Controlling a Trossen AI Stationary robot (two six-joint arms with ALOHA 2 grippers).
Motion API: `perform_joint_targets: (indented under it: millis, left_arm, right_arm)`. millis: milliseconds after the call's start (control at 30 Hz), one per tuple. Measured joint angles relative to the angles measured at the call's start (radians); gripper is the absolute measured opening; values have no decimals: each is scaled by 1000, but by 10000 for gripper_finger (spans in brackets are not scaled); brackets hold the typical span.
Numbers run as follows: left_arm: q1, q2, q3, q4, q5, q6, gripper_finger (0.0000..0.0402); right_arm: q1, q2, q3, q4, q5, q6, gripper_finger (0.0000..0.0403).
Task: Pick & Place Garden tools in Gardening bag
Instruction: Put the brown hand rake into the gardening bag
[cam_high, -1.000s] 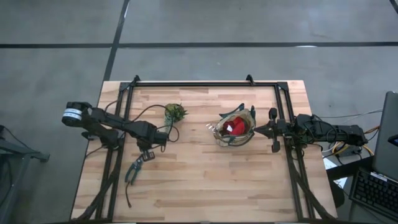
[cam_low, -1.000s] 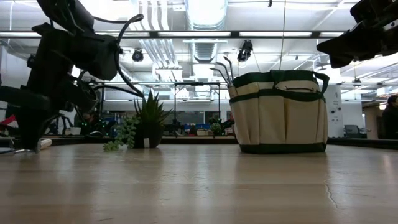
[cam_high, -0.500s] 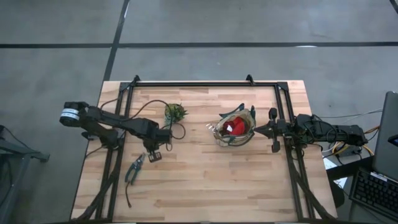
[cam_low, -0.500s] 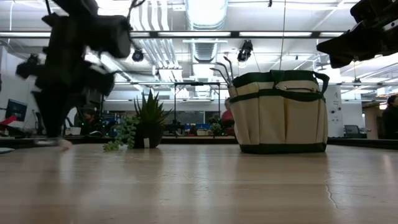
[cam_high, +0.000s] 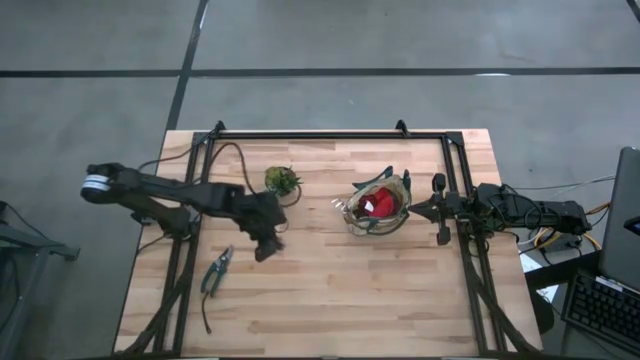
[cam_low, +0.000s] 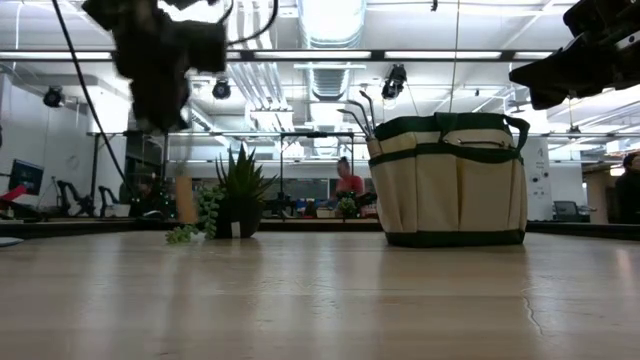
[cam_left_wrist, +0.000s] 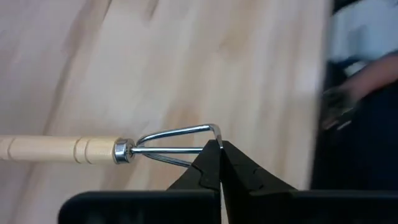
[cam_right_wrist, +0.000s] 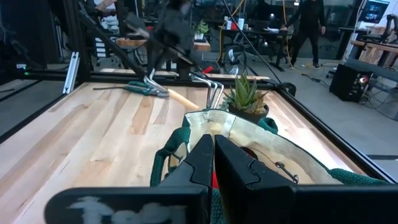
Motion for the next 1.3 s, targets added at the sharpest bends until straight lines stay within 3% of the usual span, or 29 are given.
perform_joint_targets:
  millis: [367,733,967,1200,1300]
  left_arm:
    - [-31,29,0,467,-26,-206,1]
    - [-87,130,0,995,-114,-277,1]
    - [-93,240,0,1132,-186,-329,0]
    - [-80,348,0,1371,-265,-371,1]
    - [-75,360,0,1383,-306,-374,1]
  right_arm:
    - [0,0,0,0,0,2,8]
    - [0,0,0,0,0,0,8]
    - [0,0,0,0,0,2,8]
    - [0,0,0,0,0,0,8]
    - [0,0,0,0,0,2,8]
